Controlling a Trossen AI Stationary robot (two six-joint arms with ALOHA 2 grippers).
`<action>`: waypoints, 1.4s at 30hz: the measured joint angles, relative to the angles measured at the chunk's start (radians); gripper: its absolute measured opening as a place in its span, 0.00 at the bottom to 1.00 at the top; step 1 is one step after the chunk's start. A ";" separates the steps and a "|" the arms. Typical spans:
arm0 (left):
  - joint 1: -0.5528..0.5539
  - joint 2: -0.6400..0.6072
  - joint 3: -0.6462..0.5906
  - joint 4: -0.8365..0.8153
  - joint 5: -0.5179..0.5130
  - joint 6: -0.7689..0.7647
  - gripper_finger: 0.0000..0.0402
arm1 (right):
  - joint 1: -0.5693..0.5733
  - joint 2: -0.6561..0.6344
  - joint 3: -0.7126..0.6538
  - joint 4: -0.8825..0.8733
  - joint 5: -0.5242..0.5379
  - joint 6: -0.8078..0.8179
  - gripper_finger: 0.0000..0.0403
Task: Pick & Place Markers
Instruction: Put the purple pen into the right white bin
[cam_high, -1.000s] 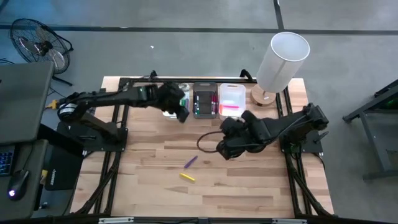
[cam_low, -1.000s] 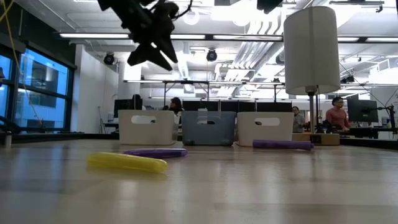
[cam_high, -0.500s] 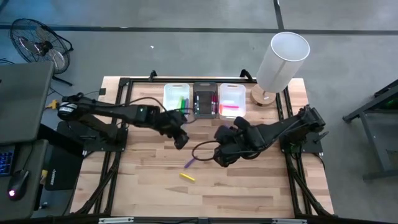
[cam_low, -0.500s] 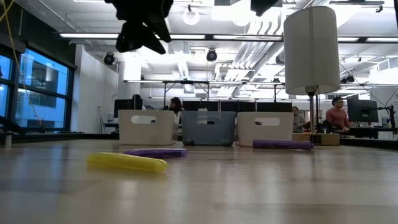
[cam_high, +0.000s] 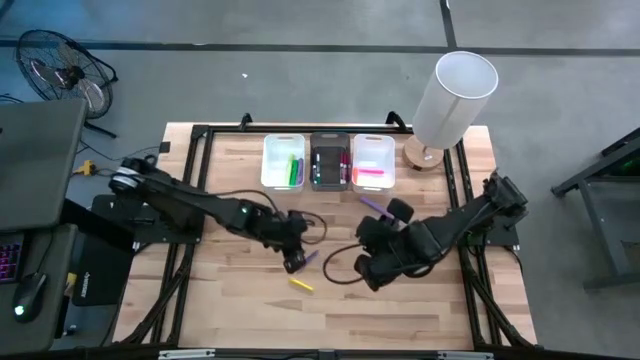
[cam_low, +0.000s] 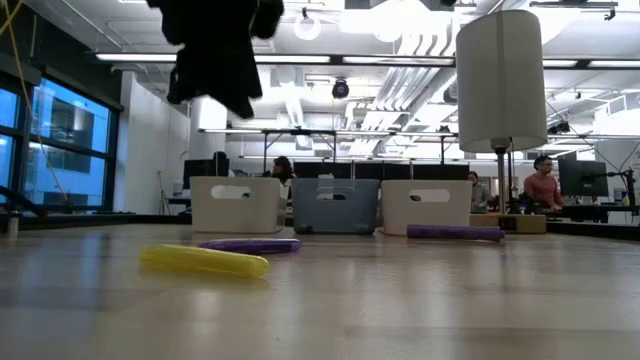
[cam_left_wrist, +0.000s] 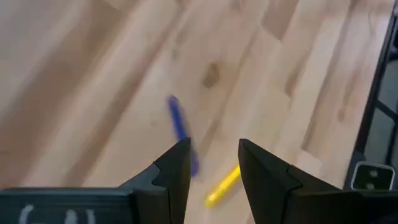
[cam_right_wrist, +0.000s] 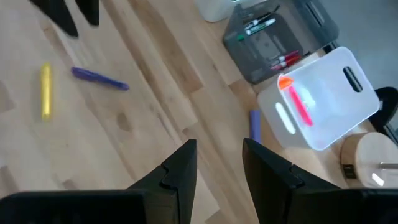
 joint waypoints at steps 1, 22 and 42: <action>-0.003 0.018 0.000 0.014 0.013 0.000 0.33 | 0.009 0.000 0.000 -0.003 0.000 0.010 0.29; -0.003 0.272 0.000 0.044 0.129 -0.072 0.55 | 0.192 0.000 0.000 -0.064 0.019 0.232 0.29; 0.002 0.400 0.125 -0.051 0.059 -0.036 0.51 | 0.224 0.000 0.000 -0.064 0.024 0.263 0.29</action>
